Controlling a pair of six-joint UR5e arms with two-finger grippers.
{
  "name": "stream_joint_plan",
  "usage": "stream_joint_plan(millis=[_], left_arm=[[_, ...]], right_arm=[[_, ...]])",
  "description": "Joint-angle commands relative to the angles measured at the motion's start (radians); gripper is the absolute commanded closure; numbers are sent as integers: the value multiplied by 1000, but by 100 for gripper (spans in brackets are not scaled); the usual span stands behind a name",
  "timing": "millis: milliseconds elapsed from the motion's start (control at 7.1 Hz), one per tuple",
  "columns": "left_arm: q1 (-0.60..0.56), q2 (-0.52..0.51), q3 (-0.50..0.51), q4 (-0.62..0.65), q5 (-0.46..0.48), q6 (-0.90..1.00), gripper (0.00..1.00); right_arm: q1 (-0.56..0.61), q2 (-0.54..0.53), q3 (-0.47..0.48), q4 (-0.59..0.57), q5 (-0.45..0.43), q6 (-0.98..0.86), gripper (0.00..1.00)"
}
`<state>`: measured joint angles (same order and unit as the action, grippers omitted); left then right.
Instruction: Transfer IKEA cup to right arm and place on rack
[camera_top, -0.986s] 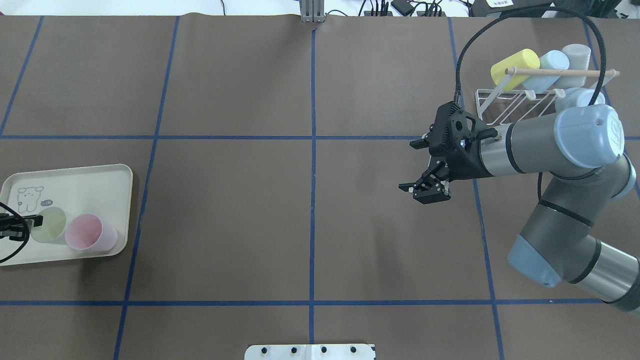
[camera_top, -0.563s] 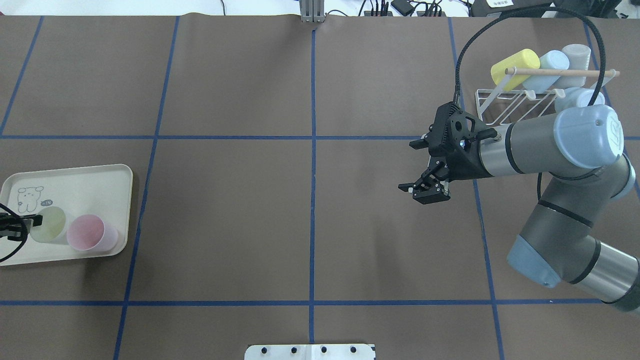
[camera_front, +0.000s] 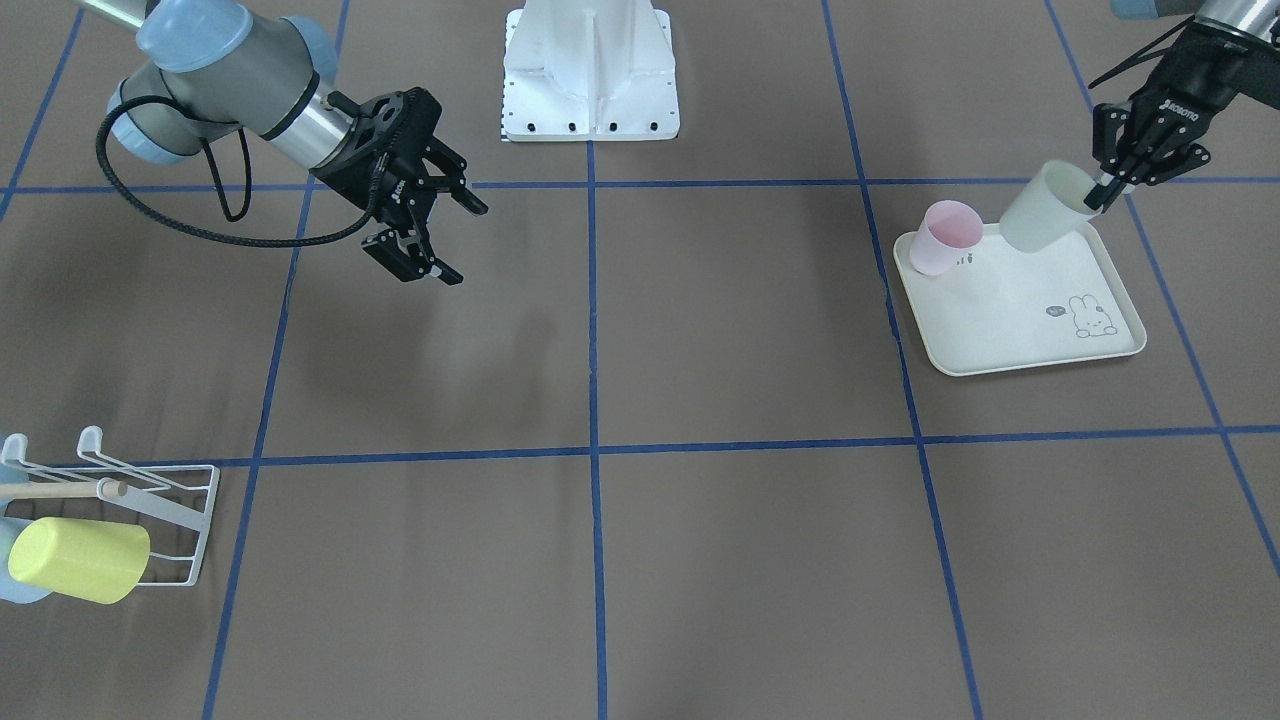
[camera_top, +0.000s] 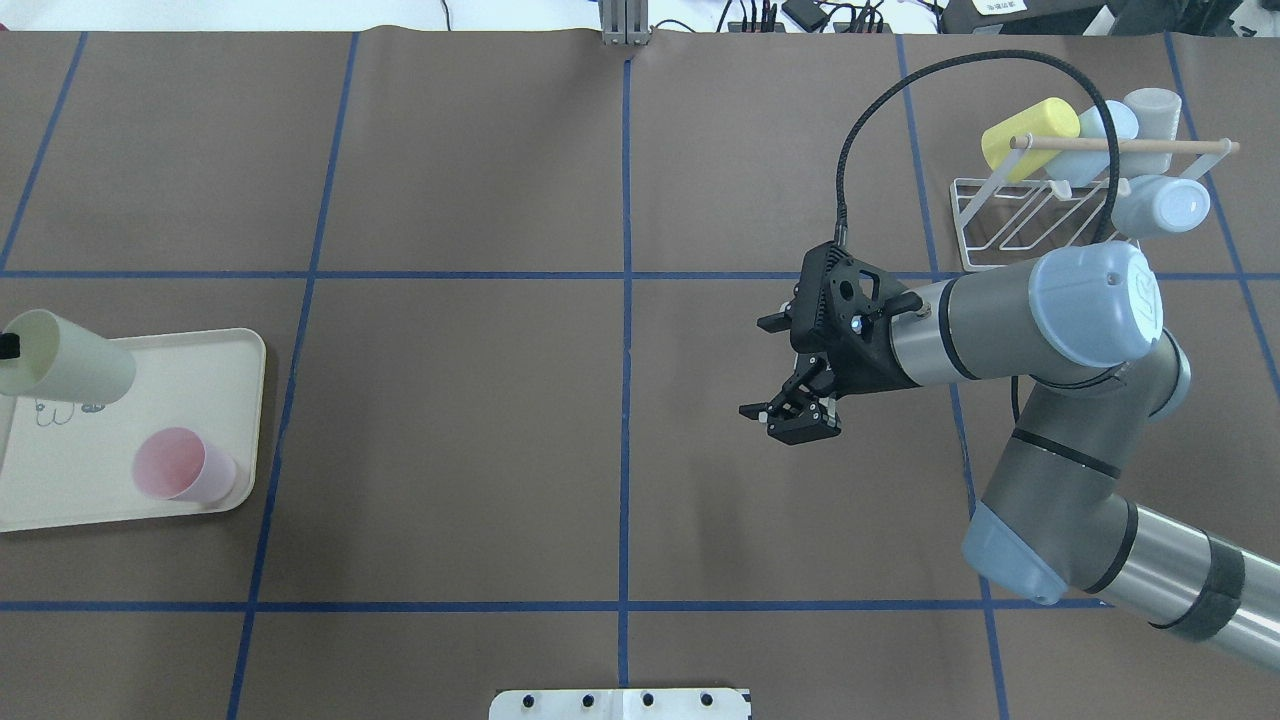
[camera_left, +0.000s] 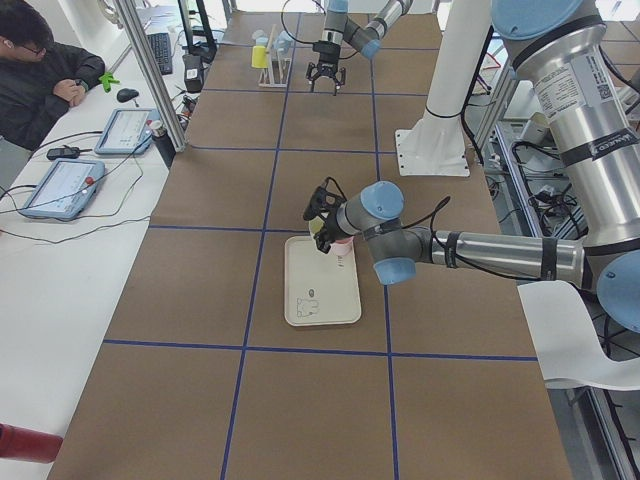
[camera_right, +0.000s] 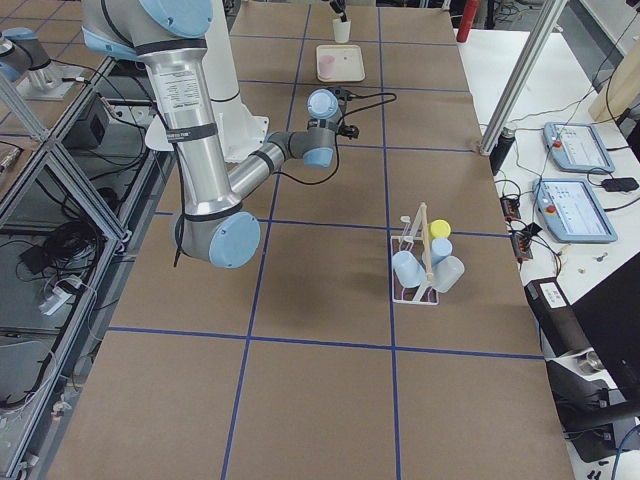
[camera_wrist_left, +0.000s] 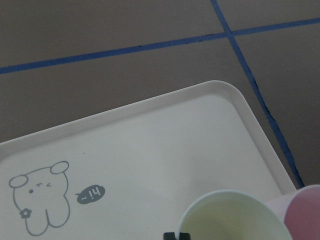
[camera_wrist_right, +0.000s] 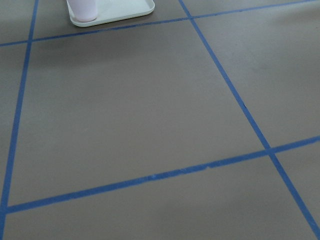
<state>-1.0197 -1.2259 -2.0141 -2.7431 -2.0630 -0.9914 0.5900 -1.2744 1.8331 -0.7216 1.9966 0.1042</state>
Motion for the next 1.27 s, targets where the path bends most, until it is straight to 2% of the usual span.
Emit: stream_joint_plan(millis=[0,282,563,986,1127], left_arm=[[60,-172,-55,-4,-20,-400,100],[136,-301,-68,-12,9,-617,100],[328,-380,-60,-1,247,-656,100],[452,-495,-52,130,380,-678,100],[484,-526,-35,138,414,-687,100]], right_arm=[[-74,16,-18,110,-80,34,1],[-145,24,-111,338,-182,43,1],[-165,41,-162,492,-188,98,1],[-188,65,-169,501,-243,106,4],[-203,87,-169,502,-263,114,2]])
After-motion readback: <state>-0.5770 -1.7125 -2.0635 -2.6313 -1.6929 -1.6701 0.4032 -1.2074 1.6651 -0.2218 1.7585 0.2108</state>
